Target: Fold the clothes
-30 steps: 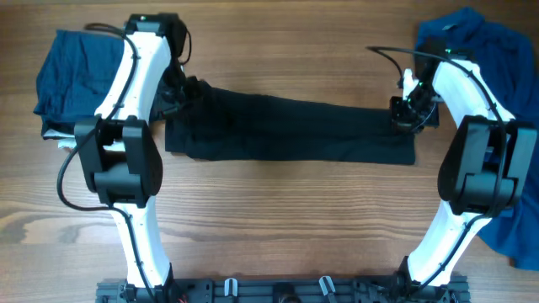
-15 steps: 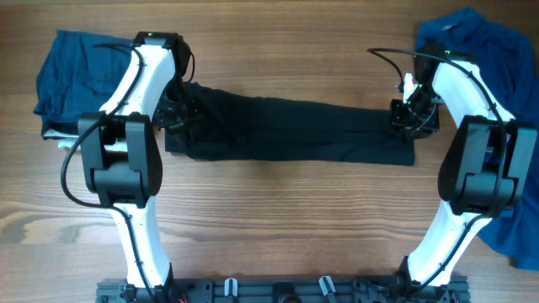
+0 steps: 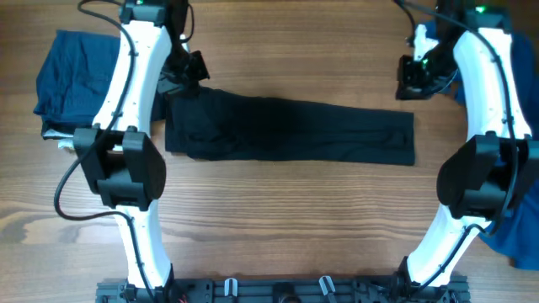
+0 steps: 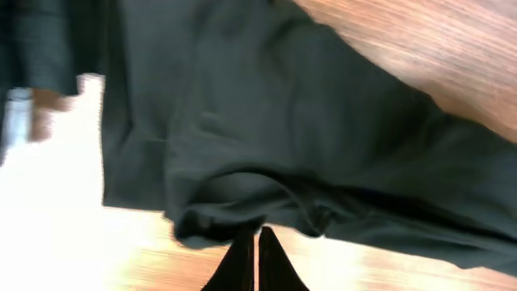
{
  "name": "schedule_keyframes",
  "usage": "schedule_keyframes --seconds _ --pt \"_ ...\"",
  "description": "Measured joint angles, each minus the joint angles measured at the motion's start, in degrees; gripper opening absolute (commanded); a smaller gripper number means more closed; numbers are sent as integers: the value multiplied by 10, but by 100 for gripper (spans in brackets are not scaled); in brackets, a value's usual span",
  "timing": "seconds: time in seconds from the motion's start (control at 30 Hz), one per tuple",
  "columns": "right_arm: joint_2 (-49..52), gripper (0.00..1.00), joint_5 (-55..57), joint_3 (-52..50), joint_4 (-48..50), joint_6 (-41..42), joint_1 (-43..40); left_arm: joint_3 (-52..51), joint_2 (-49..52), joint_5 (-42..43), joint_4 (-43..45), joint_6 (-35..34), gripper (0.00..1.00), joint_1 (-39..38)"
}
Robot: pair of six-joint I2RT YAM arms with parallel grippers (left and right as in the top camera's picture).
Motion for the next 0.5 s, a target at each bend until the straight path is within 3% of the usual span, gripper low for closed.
schedule_keyframes --seconds 0.4,0.5 --pt "0 4 -17 -256 279 0 69 -244 1 9 202 0 4 -16" --pt "0 4 -17 -268 235 0 69 -267 2 9 232 0 4 -16"
